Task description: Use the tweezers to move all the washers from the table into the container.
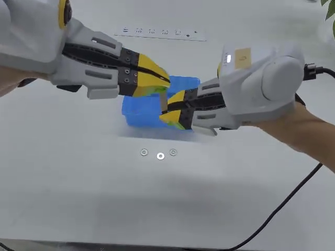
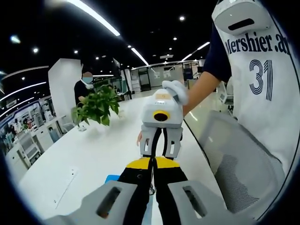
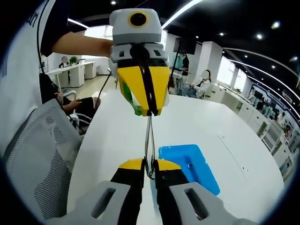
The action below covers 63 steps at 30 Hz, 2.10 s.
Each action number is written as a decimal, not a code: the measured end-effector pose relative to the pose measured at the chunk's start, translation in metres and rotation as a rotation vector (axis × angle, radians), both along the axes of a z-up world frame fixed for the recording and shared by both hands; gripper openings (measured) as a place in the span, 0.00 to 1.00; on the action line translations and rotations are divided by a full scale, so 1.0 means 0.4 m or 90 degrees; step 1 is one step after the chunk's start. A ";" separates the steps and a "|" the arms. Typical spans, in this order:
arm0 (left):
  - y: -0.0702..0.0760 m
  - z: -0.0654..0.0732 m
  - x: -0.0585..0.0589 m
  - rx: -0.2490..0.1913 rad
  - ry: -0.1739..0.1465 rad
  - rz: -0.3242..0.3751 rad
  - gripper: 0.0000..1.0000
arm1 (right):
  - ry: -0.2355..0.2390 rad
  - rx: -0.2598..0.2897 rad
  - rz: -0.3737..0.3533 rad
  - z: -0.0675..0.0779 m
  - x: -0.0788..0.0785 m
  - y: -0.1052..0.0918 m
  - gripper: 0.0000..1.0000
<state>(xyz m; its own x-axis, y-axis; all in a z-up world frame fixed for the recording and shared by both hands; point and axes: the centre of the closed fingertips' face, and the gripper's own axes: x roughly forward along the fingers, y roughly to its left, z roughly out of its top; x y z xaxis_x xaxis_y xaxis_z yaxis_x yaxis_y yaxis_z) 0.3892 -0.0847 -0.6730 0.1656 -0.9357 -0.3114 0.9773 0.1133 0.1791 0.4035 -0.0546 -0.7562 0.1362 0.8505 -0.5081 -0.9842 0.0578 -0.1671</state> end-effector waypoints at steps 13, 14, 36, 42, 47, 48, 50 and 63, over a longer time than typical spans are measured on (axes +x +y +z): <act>0.009 0.003 0.078 -0.002 -0.003 0.002 0.05 | 0.008 0.004 0.021 0.005 0.072 0.009 0.09; 0.011 0.001 0.086 -0.002 -0.002 0.003 0.05 | 0.010 0.005 0.022 0.003 0.078 0.010 0.09; 0.028 -0.093 0.200 0.014 0.017 0.027 0.05 | 0.045 0.006 0.028 -0.089 0.187 0.031 0.09; 0.037 -0.140 0.217 0.032 0.029 0.033 0.05 | 0.063 -0.002 0.028 -0.141 0.207 0.033 0.09; 0.043 -0.172 0.232 0.033 0.044 0.046 0.05 | 0.069 -0.010 0.026 -0.172 0.217 0.037 0.10; 0.043 -0.176 0.235 0.033 0.046 0.047 0.05 | 0.070 -0.011 0.025 -0.177 0.220 0.037 0.10; 0.041 -0.187 0.236 0.034 0.053 0.047 0.05 | 0.078 -0.011 0.025 -0.188 0.220 0.037 0.10; 0.040 -0.228 0.231 0.041 0.076 0.042 0.05 | 0.088 -0.025 0.029 -0.228 0.205 0.030 0.10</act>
<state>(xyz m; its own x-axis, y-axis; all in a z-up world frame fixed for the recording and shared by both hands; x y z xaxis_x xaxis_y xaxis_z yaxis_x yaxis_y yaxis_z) 0.4817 -0.0685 -0.7641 0.1841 -0.9015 -0.3915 0.9829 0.1700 0.0708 0.4854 -0.0426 -0.8474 0.0239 0.8335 -0.5520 -0.9995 0.0085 -0.0306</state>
